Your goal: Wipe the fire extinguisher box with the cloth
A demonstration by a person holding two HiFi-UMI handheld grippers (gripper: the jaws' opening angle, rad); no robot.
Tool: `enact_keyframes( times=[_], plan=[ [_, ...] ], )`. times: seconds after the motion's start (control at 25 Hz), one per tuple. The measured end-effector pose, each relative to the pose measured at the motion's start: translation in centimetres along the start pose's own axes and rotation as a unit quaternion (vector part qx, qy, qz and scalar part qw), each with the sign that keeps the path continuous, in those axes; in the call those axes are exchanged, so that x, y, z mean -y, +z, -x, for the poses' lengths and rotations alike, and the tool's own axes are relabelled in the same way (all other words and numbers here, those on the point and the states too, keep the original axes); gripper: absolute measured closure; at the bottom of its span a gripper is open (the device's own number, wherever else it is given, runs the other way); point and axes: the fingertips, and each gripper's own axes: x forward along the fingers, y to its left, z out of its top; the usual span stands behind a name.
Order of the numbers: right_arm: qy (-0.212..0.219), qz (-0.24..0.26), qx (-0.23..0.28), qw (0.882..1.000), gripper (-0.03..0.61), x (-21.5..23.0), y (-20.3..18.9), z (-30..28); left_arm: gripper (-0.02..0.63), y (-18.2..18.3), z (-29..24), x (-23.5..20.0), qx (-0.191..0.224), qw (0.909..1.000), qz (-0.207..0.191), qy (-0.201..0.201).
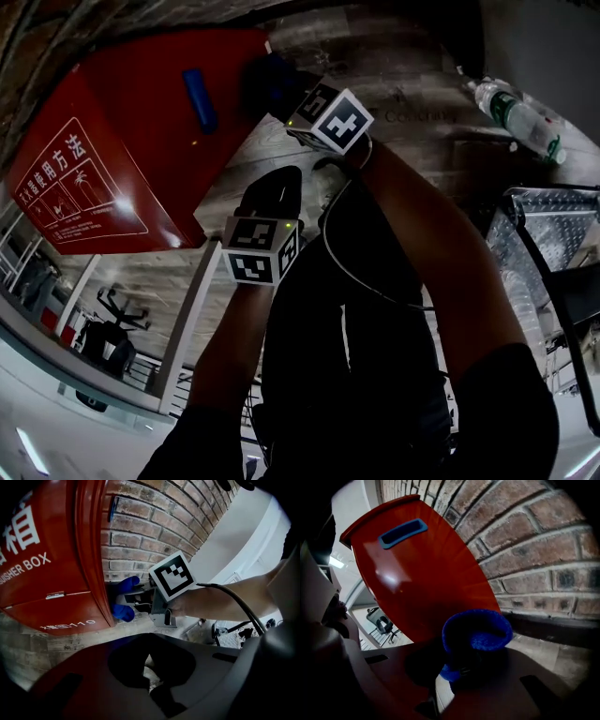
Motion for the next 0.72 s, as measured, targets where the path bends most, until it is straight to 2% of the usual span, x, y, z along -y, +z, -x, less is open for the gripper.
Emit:
enact_keyframes(
  times=[0.24,0.4,0.48,0.6,0.72],
  plan=[
    [-0.037,-0.085,0.008,0.996,0.537,3.9,-4.0,-2.7,0.620,-1.7,-2.1,-1.2,-0.018,0.9995,-0.014,-0.020],
    [-0.044,-0.170,0.029,0.984,0.537,6.0,-5.8,-4.1,0.620,-2.5,-3.7,-1.1,-0.024,0.9991,-0.019,-0.030],
    [-0.054,-0.214,0.040,0.974,0.537,7.4,-6.8,-4.7,0.620,-3.1,-4.5,-1.0,-0.033,0.9986,0.002,-0.040],
    [-0.059,-0.295,0.082,0.950,0.537,10.1,-6.8,-5.7,0.618,-2.8,-5.8,-2.0,-0.032,0.9976,0.042,-0.045],
    [-0.058,-0.322,0.096,0.940,0.537,11.4,-6.8,-6.6,0.620,-1.4,-5.9,-2.7,-0.016,0.9980,0.046,-0.041]
  ],
)
